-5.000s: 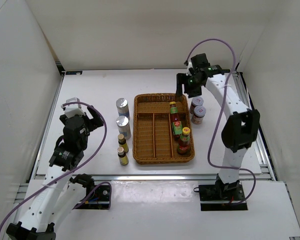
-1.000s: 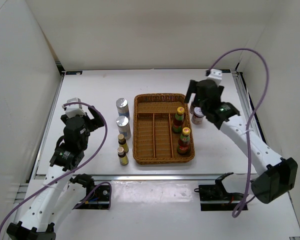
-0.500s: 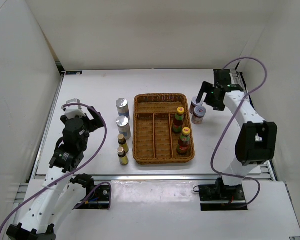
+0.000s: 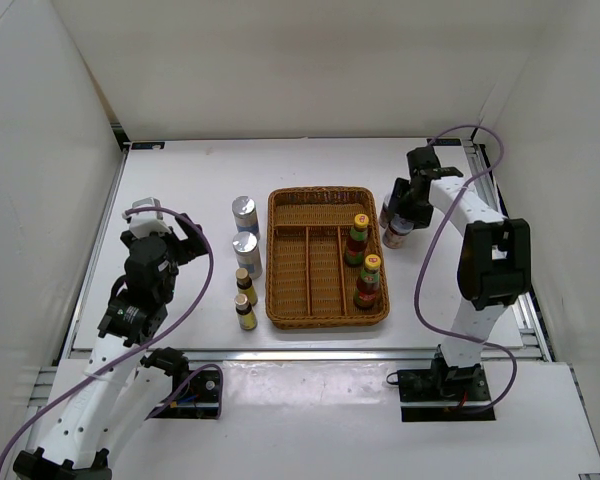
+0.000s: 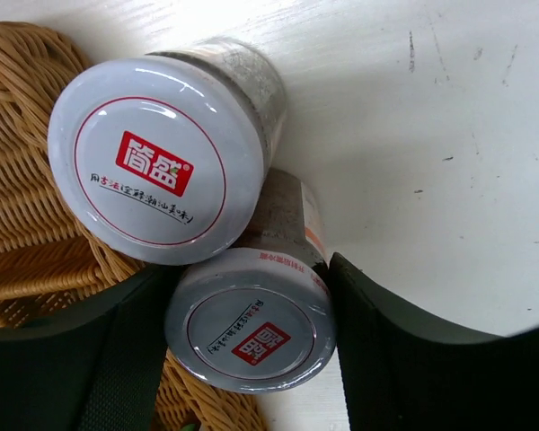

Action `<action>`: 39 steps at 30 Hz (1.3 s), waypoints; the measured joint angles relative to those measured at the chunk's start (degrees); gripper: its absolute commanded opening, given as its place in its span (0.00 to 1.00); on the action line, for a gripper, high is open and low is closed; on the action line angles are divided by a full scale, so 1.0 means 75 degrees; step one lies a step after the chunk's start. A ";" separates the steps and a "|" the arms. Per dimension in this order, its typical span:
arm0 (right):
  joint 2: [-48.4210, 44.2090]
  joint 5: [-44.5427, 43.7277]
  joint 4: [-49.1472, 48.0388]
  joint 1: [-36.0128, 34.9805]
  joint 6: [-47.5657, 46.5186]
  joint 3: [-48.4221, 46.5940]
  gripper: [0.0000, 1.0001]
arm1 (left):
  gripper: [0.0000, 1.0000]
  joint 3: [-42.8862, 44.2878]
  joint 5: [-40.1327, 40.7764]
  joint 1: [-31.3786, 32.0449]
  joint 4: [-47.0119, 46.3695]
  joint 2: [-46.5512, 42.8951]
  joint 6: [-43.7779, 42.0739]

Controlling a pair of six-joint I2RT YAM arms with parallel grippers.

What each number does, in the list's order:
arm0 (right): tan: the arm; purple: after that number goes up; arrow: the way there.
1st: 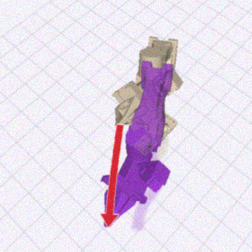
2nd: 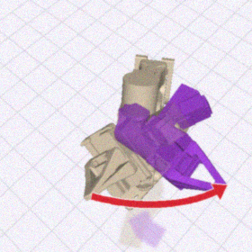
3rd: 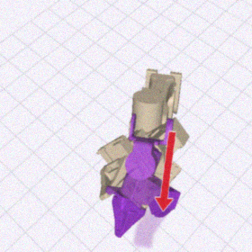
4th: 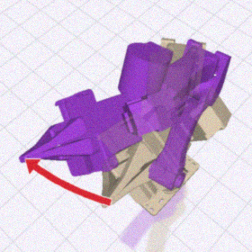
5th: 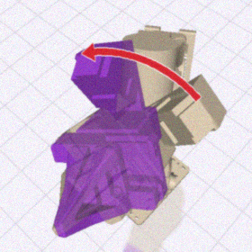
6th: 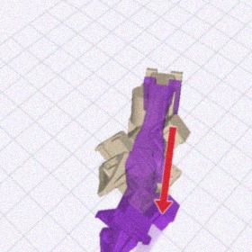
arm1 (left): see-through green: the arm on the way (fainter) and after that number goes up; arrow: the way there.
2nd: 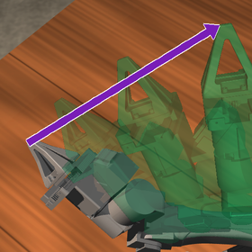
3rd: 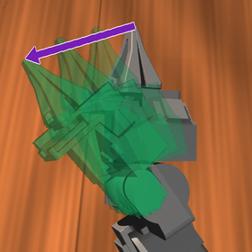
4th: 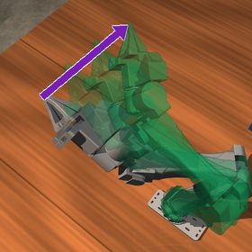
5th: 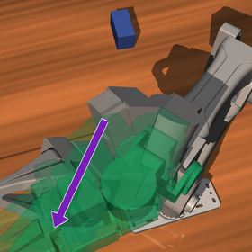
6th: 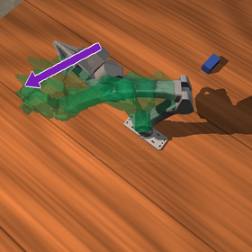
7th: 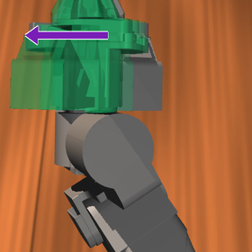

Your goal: Organize the condiment bottles

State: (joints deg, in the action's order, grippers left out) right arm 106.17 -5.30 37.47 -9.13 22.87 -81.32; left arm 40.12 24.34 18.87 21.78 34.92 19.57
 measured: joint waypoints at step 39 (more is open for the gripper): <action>0.2194 0.1309 0.1204 -0.1731 -0.1504 -0.3885 0.51 | 0.99 -0.0044 -0.0111 0.0000 -0.0058 0.0245 0.0000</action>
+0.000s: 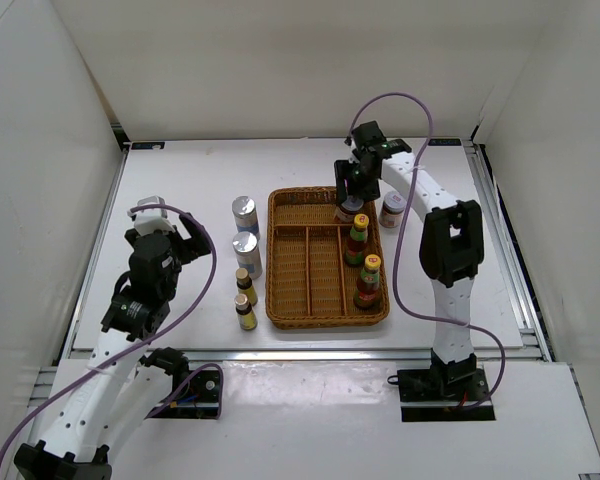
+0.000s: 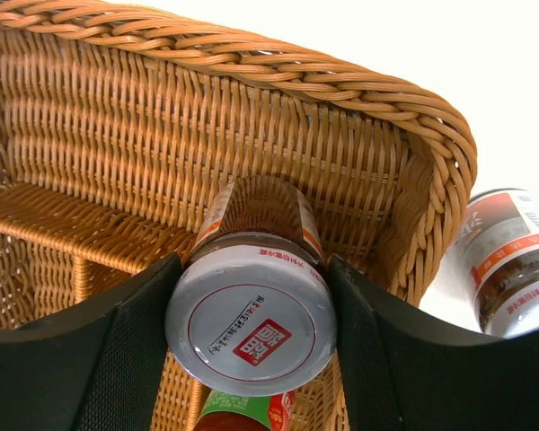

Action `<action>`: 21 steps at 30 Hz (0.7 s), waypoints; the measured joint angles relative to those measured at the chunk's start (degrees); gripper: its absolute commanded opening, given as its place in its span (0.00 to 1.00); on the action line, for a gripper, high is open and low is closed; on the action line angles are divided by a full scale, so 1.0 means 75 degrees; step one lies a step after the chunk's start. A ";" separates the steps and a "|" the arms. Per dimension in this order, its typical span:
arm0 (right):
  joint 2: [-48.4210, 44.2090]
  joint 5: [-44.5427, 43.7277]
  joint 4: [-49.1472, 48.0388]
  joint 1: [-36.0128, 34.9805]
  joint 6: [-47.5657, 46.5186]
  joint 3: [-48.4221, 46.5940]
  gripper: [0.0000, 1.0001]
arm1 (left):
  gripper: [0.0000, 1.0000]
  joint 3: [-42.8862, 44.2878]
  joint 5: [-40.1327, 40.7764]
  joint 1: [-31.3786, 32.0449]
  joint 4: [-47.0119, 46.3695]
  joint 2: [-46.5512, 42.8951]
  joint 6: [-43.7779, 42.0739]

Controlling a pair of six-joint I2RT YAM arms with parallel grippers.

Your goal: Organize the condiment bottles

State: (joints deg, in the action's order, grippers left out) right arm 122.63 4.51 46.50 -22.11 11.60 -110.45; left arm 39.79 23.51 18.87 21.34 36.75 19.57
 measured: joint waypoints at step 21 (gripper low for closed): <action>-0.1064 -0.1221 0.0233 0.1035 0.0542 -0.0402 0.99 | 0.99 0.0000 -0.0017 0.0000 0.0000 0.0003 0.0000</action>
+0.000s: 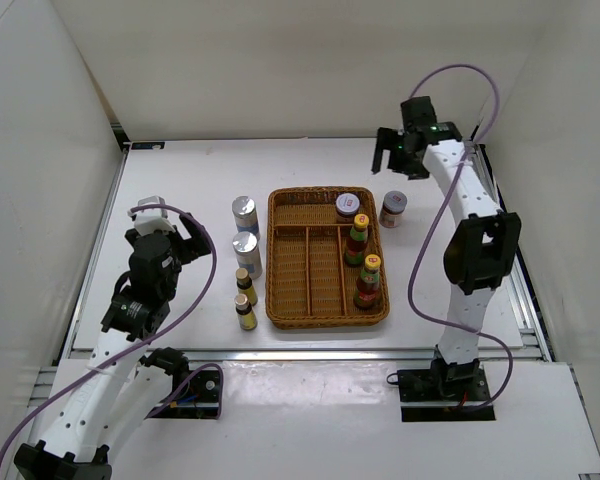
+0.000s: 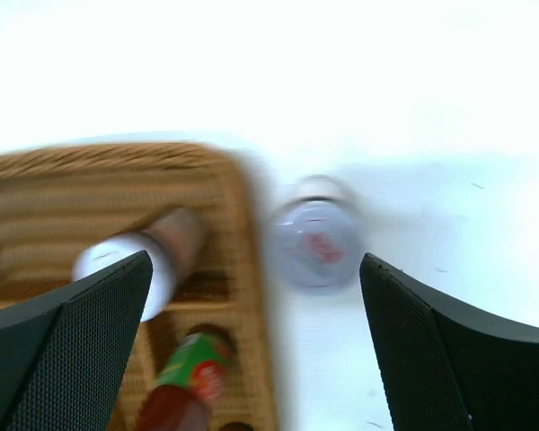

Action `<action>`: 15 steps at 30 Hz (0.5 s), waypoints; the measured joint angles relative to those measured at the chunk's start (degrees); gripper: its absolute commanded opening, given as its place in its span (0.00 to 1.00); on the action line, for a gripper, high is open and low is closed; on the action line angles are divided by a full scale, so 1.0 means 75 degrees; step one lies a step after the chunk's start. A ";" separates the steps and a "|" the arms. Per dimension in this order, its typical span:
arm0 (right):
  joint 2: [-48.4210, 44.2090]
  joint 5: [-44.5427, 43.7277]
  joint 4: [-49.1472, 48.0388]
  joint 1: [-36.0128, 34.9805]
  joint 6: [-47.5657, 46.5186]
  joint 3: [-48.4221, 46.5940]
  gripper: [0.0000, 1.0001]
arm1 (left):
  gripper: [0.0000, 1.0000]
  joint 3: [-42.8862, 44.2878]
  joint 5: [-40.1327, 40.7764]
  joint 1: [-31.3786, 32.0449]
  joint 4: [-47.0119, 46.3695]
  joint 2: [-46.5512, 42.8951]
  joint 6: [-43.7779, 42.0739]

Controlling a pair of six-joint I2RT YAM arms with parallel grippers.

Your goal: Organize the condiment bottles

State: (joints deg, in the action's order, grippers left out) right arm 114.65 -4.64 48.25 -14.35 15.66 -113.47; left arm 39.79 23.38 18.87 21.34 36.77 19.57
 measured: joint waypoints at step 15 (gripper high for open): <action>0.1105 0.0230 0.0189 0.0484 0.0312 0.0994 0.76 | 0.99 0.0000 -0.0035 0.0000 0.0000 0.0000 0.0000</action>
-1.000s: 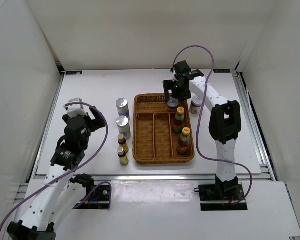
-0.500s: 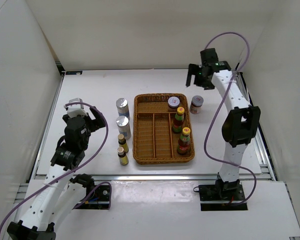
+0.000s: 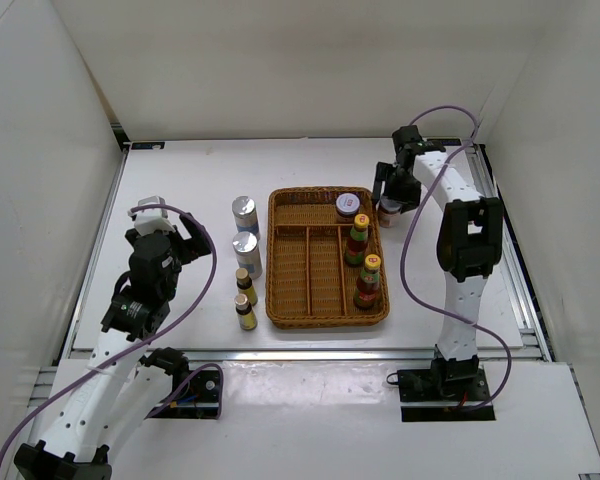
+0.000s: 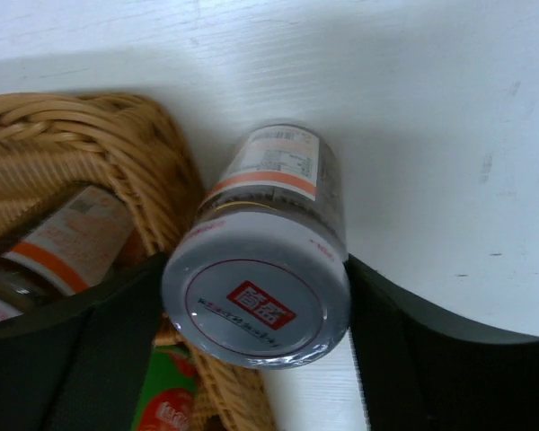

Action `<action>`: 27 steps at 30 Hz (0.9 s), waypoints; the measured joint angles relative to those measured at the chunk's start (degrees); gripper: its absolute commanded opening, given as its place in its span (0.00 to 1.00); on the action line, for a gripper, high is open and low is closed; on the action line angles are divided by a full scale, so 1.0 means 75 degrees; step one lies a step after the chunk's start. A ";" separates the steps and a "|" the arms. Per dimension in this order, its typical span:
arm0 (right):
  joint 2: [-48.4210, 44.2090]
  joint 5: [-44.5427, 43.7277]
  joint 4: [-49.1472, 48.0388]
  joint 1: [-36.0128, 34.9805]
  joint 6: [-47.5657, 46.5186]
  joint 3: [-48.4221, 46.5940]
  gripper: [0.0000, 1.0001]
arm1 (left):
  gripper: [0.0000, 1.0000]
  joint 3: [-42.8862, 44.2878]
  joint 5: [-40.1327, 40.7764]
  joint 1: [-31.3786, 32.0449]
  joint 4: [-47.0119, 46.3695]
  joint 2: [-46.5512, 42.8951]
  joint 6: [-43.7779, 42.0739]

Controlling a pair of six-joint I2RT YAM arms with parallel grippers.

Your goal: Organize the condiment bottles

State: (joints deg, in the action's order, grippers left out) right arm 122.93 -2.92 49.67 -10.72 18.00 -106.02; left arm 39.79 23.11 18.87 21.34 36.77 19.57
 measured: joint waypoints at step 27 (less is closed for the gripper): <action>-0.1536 -0.0790 -0.0079 -0.1396 -0.0580 -0.2463 0.00 | 0.99 0.0000 -0.0026 0.0000 -0.0055 0.0070 0.0000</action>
State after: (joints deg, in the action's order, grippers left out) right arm 111.42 -8.84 49.08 -21.19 13.65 -124.49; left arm 39.79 22.92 18.87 20.93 37.30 19.57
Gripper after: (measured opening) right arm 0.681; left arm 0.987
